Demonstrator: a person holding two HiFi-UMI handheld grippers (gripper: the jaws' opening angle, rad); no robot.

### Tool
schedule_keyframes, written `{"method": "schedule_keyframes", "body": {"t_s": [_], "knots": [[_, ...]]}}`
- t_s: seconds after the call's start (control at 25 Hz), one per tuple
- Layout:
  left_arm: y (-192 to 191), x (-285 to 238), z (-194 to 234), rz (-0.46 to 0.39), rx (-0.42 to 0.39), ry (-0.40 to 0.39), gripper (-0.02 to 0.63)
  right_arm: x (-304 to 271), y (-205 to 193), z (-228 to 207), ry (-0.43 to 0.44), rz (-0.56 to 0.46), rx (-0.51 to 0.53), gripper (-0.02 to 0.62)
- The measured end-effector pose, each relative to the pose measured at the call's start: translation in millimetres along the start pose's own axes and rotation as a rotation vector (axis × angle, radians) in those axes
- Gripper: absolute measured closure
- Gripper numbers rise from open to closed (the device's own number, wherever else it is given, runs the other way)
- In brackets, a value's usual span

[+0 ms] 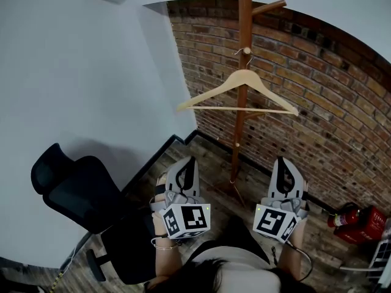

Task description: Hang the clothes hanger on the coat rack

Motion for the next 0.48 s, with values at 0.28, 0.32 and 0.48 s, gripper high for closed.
{"method": "schedule_keyframes", "body": {"t_s": [0.28,0.32,0.48], "knots": [[-2,20,-3,-0.004,0.049,-0.017,0.595,19,3,8,0.018,-0.010,-0.033,0.560],[-3,23,-3,-0.001,0.052,-0.019,0.595,22,4,9,0.017,-0.012,-0.031,0.560],[-5,31,-6,0.003,0.042,-0.030,0.595,29,1,15,0.021,-0.004,-0.011,0.560]]}}
Point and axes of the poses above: the fingertips, and each gripper's own axes: x backward along the fingers, z to its left, y out of its top, the point moved 7 cm from there along x, backward along the fingers, and after that the axes turned 10 degrees about y, right-handed, at the moved point
